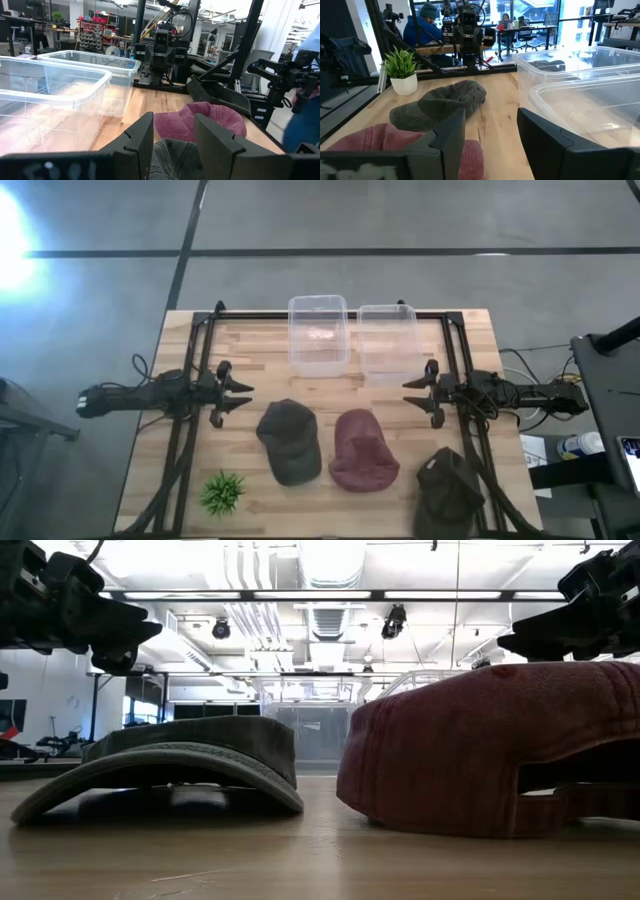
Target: Pick & Place hat
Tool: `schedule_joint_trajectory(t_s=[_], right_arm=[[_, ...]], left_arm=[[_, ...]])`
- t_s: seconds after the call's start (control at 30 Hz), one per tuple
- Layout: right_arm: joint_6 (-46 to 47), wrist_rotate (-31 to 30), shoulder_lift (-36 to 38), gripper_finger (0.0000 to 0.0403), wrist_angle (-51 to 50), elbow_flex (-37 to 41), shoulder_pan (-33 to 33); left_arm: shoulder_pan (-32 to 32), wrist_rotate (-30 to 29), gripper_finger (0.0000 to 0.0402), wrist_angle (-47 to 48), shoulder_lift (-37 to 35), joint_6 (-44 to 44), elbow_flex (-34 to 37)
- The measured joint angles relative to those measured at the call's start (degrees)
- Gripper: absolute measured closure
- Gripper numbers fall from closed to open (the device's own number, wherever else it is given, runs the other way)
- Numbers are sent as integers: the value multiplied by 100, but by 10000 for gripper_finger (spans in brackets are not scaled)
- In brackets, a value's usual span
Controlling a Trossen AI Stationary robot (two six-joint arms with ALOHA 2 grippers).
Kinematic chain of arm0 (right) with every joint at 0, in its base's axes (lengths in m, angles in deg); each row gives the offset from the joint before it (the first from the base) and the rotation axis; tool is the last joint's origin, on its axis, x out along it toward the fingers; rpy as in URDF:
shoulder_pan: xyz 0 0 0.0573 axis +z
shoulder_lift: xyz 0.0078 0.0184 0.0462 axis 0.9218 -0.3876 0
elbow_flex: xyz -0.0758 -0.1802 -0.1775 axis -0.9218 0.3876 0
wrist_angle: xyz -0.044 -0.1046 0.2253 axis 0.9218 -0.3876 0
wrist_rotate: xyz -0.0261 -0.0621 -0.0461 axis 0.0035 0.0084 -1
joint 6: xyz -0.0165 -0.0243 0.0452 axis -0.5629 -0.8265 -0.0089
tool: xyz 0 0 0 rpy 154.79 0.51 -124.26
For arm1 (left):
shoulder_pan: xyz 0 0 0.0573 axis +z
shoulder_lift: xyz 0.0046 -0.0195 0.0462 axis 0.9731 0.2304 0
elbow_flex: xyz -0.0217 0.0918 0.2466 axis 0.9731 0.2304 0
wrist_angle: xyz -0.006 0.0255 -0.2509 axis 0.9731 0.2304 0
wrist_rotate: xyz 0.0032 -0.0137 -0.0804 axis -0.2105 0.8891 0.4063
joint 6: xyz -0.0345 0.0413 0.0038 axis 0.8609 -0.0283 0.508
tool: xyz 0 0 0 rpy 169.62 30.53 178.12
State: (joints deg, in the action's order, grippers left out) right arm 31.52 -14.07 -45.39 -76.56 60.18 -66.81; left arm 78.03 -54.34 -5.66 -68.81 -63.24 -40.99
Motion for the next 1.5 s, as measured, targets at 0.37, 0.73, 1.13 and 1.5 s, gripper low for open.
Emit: schedule_joint_trajectory(t_s=[0.37, 0.73, 1.13, 1.5], right_arm=[[3028, -35, 0, 225, 81, 1, 11], [6385, 239, -7, 225, 122, 2, 11], [7447, 1047, -1038, 225, 293, -215, 367], [6277, 1060, -3031, 225, -3748, -2992, 820]], left_arm=[[1, 0, 266, 0, 0, 1, 0], [1, 0, 266, 0, 1, 2, 0], [1, 0, 266, 2, 1, 0, 0], [1, 0, 266, 4, 1, 0, 0]])
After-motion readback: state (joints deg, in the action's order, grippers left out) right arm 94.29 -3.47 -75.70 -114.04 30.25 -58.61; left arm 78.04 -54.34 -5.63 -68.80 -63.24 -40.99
